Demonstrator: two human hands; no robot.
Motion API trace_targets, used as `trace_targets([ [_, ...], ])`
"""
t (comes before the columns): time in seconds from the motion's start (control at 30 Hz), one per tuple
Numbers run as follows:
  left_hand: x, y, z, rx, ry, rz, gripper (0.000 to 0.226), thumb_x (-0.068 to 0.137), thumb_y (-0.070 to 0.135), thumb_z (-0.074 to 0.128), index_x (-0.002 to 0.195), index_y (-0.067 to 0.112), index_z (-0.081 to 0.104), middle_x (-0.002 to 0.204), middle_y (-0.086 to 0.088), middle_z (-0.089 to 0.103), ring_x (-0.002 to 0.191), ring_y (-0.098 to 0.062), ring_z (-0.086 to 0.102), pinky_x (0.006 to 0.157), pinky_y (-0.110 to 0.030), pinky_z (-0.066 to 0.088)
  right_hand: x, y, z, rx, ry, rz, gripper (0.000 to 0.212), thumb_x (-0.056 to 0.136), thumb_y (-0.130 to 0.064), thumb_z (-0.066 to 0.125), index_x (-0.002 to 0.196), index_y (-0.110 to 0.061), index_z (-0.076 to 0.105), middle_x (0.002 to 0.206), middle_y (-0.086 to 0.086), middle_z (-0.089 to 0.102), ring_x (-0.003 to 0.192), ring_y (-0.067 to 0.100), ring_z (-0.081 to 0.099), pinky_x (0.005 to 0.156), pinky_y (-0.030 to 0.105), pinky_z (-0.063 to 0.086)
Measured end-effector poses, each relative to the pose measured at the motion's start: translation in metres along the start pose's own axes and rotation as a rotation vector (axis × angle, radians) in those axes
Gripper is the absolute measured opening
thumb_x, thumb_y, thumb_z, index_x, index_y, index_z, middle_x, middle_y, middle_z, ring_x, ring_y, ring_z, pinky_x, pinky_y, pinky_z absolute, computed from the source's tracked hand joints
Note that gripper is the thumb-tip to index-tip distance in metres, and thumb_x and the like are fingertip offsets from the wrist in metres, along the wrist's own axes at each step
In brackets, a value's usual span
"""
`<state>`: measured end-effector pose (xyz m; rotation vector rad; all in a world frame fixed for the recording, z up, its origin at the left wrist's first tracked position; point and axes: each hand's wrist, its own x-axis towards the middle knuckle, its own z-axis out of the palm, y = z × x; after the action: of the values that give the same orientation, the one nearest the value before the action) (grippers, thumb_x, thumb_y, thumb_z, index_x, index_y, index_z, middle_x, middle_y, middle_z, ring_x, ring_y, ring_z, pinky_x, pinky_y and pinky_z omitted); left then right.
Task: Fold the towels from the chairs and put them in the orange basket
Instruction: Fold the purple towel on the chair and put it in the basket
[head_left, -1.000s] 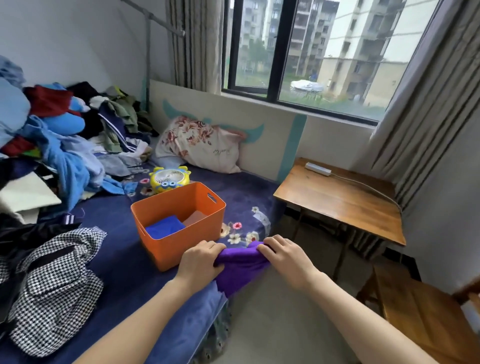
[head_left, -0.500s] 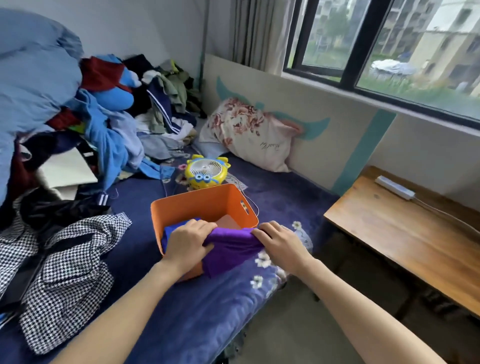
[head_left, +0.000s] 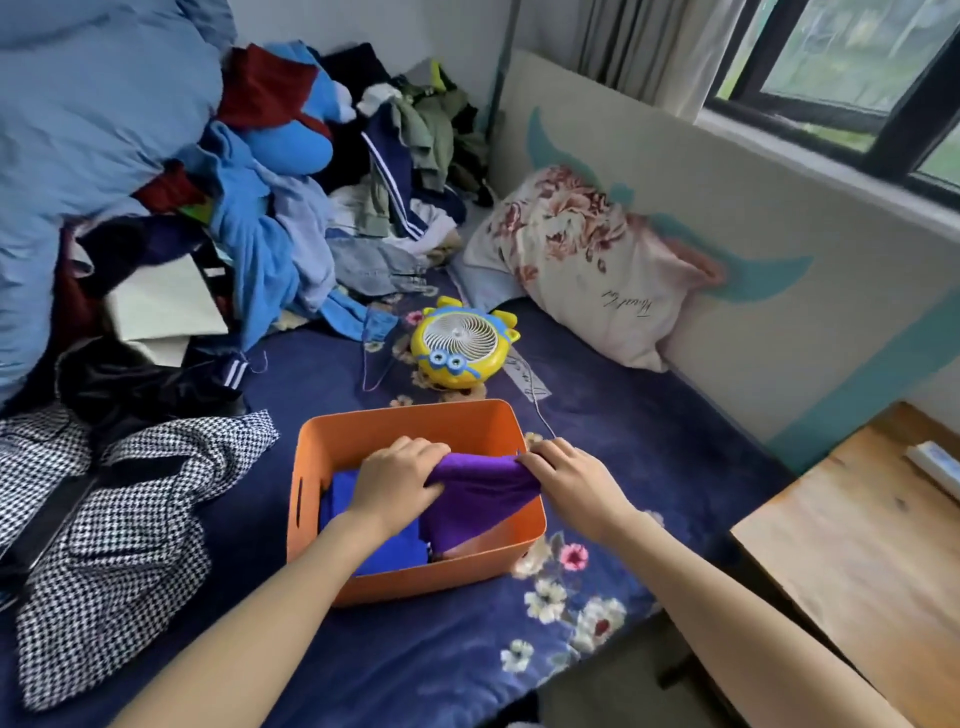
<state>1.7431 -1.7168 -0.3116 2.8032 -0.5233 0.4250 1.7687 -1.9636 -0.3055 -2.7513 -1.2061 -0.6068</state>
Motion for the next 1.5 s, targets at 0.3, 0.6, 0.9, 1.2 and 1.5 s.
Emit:
trace_targets([
  [0.3,0.045,0.005,0.047,-0.017,-0.216,-0.348,0.039,0.075,0.021,0.067,0.114,0.021,0.061,0.104,0.005,0.066,0.099,-0.02,0.06,0.073,-0.033,0.05,0.046,0.092,0.062,0.151,-0.07,-0.206,0.045,0.055,-0.011,0.061,0.1,-0.019,0.059,0.076,-0.002,0.064,0.062,0.018,0.061,0.042,0.02,0.045],
  [0.6,0.065,-0.004,0.078,0.039,-0.596,-0.515,0.022,0.09,0.026,0.045,0.111,0.018,0.048,0.112,-0.003,0.06,0.11,-0.024,0.051,0.074,-0.035,0.036,0.07,0.112,0.109,0.175,-0.317,-0.271,0.036,0.046,-0.016,0.054,0.076,-0.026,0.069,0.062,-0.01,0.057,0.053,0.01,0.058,0.034,0.018,0.031],
  [0.9,0.085,-0.025,0.099,-0.093,-0.244,-0.624,0.047,0.076,0.012,0.07,0.121,0.017,0.061,0.114,0.0,0.066,0.106,-0.02,0.061,0.076,-0.033,0.053,0.087,0.108,0.13,0.172,-0.265,-0.062,0.023,0.064,-0.014,0.045,0.084,-0.017,0.056,0.068,0.001,0.058,0.057,0.022,0.056,0.044,0.023,0.039],
  [1.2,0.004,-0.024,0.211,-0.026,-0.995,-0.341,0.058,0.043,0.032,0.086,0.099,0.031,0.07,0.092,0.015,0.071,0.093,-0.014,0.066,0.07,-0.021,0.051,0.026,0.026,0.209,0.078,-0.961,-0.023,0.021,0.038,-0.023,0.083,0.049,-0.022,0.065,0.052,0.005,0.058,0.048,0.018,0.058,0.041,0.021,0.044],
  [1.5,-0.015,-0.017,0.234,0.063,-1.145,-0.239,0.044,0.095,0.015,0.038,0.139,0.011,0.038,0.15,-0.016,0.028,0.141,-0.033,0.015,0.111,-0.049,0.017,0.01,0.009,0.224,0.092,-1.537,0.015,0.044,0.098,-0.023,0.037,0.139,-0.006,0.037,0.145,0.021,0.028,0.133,0.037,0.028,0.109,0.041,0.025],
])
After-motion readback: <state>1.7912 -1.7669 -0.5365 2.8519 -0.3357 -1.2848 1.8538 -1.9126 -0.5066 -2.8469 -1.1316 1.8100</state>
